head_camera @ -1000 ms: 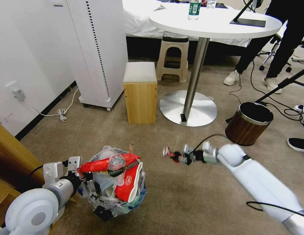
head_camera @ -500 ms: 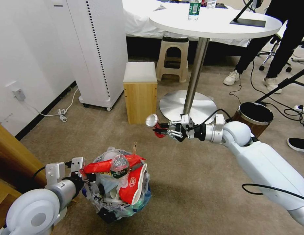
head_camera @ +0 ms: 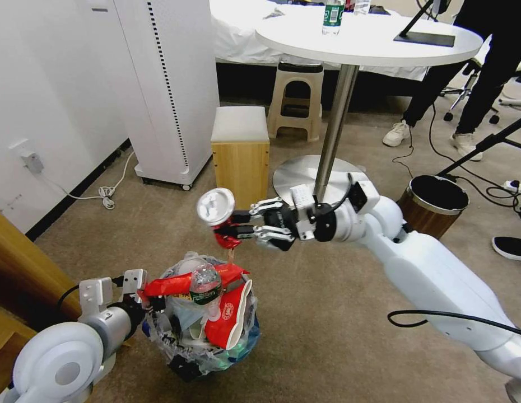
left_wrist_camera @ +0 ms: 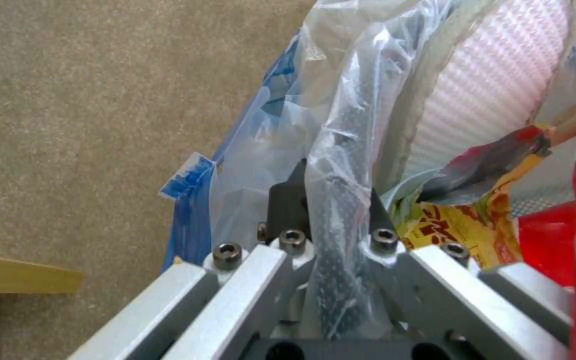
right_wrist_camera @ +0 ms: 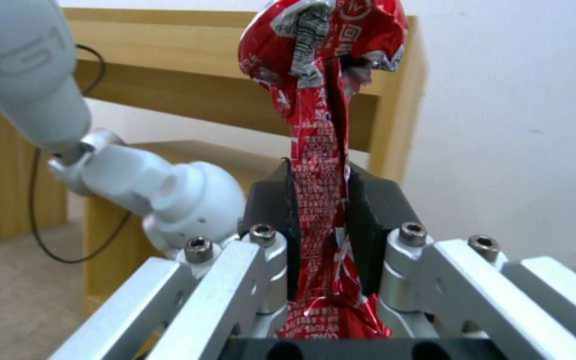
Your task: Pick up the trash bin and place the garbage on the floor into it.
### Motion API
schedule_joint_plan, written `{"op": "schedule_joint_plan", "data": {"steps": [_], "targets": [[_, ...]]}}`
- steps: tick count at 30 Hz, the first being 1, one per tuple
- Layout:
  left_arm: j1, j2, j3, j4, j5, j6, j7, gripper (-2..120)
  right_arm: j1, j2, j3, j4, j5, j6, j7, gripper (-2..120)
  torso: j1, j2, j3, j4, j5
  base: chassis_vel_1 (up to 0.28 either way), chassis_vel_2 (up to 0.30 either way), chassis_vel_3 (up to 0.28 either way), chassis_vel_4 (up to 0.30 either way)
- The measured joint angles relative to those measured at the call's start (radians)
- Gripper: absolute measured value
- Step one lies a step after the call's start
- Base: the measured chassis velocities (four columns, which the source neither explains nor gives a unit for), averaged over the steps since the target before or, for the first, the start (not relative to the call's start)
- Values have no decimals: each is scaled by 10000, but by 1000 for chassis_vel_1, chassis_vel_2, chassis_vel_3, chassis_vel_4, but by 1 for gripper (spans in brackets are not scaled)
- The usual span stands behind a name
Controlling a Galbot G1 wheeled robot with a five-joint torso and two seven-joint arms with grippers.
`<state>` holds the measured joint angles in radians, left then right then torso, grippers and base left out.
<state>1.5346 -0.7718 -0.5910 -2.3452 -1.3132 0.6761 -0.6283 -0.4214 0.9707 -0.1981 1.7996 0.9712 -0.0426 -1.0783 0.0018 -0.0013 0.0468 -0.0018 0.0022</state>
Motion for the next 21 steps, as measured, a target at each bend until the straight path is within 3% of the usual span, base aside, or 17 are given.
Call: {"op": "schedule_joint_plan", "data": {"steps": [11, 21], "targets": [[-66, 1, -22, 128, 2, 0, 22, 1, 946, 789, -1206, -725, 348, 177, -274, 14, 0, 0, 0, 2, -1, 0, 0, 0, 0], [-163, 35, -43, 276, 24, -4, 130, 1, 167, 965, -2086, -1011, 205, 329, -413, 14, 0, 0, 0, 0, 1, 0, 0, 0, 0]]}}
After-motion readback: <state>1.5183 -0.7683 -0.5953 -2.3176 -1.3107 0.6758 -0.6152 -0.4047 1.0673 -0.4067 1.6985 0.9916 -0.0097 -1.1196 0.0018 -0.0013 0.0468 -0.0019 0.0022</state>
